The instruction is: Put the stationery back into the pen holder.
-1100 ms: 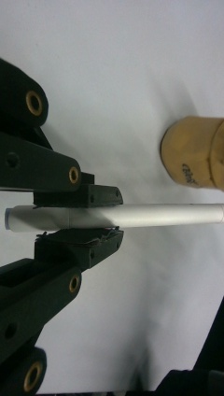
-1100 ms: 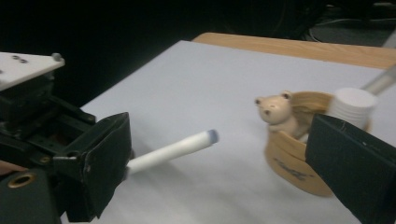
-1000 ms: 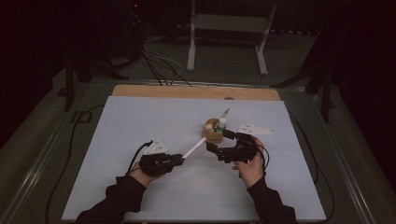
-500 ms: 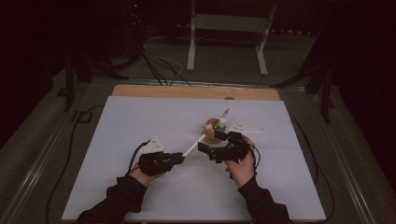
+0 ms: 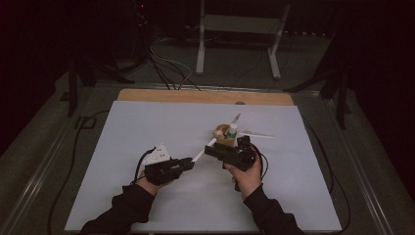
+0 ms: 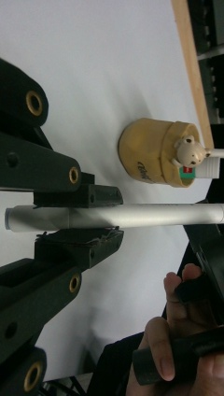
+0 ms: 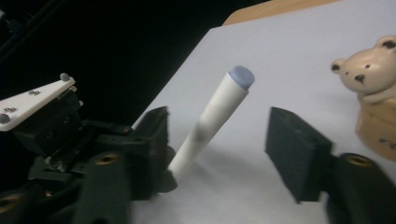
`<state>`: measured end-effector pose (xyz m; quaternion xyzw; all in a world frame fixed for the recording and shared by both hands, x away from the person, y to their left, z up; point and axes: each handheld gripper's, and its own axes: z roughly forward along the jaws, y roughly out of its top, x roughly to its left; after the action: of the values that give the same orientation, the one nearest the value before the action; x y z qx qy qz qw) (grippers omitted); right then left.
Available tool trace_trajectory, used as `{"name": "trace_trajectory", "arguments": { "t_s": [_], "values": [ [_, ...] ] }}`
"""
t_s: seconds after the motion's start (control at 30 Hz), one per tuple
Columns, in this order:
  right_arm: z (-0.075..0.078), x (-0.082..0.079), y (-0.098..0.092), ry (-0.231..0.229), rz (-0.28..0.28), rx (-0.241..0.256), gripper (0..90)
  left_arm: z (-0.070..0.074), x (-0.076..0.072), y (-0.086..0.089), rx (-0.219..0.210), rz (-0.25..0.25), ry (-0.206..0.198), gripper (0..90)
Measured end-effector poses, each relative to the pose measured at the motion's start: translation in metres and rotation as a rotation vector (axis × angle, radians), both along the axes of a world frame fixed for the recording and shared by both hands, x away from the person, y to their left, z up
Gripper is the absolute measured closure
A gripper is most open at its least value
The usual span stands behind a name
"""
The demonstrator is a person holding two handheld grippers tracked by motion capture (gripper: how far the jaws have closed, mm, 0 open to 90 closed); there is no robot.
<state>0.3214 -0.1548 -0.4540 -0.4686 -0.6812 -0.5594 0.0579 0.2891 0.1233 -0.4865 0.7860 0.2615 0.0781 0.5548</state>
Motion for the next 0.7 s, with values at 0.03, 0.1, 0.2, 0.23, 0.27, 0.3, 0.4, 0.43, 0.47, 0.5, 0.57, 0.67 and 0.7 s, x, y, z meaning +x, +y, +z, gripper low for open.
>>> {"name": "trace_trajectory", "arguments": {
  "t_s": [0.03, 0.1, 0.2, 0.23, 0.27, 0.3, 0.4, 0.43, 0.47, 0.5, 0.57, 0.67, 0.7],
  "values": [
    [-0.0007, 0.0001, 0.0000, 0.004, -0.001, 0.013, 47.4, -0.0006, -0.0005, -0.0007, 0.004, -0.002, -0.012, 79.4],
    [-0.0014, 0.0004, 0.0000, 0.021, 0.004, 0.022, 52.7, -0.0012, -0.0006, -0.0007, -0.009, -0.006, -0.020, 79.4],
    [-0.0019, 0.0007, -0.0001, 0.041, 0.015, 0.038, 56.7, -0.0015, -0.0006, -0.0006, -0.017, -0.019, -0.027, 79.4],
    [-0.0021, 0.0008, 0.0001, 0.048, 0.025, 0.049, 61.1, -0.0014, -0.0012, -0.0007, -0.023, -0.027, -0.036, 79.4],
    [-0.0021, 0.0008, 0.0001, 0.048, 0.025, 0.049, 61.1, -0.0014, -0.0012, -0.0007, -0.023, -0.027, -0.036, 79.4],
    [-0.0021, 0.0008, 0.0005, 0.061, 0.034, 0.058, 64.2, -0.0012, -0.0020, -0.0012, -0.026, -0.033, -0.043, 79.4],
    [-0.0018, 0.0006, 0.0012, 0.070, 0.042, 0.065, 66.3, -0.0014, -0.0022, -0.0017, -0.030, -0.042, -0.044, 79.4],
    [-0.0014, 0.0006, 0.0015, 0.078, 0.047, 0.073, 70.0, -0.0019, -0.0022, -0.0020, -0.033, -0.046, -0.043, 79.4],
    [-0.0014, 0.0006, 0.0015, 0.078, 0.047, 0.073, 70.0, -0.0019, -0.0022, -0.0020, -0.033, -0.046, -0.043, 79.3],
    [-0.0010, 0.0006, 0.0016, 0.083, 0.053, 0.078, 73.2, -0.0023, -0.0019, -0.0020, -0.036, -0.048, -0.037, 79.3],
    [-0.0010, 0.0005, 0.0018, 0.090, 0.057, 0.084, 74.5, -0.0029, -0.0016, -0.0018, -0.039, -0.053, -0.037, 79.3],
    [-0.0010, 0.0007, 0.0018, 0.096, 0.062, 0.092, 75.9, -0.0033, -0.0016, -0.0020, -0.037, -0.055, -0.039, 79.3],
    [-0.0008, 0.0005, 0.0019, 0.099, 0.068, 0.103, 77.7, -0.0038, -0.0019, -0.0030, -0.033, -0.057, -0.038, 79.3]
  ]
}}
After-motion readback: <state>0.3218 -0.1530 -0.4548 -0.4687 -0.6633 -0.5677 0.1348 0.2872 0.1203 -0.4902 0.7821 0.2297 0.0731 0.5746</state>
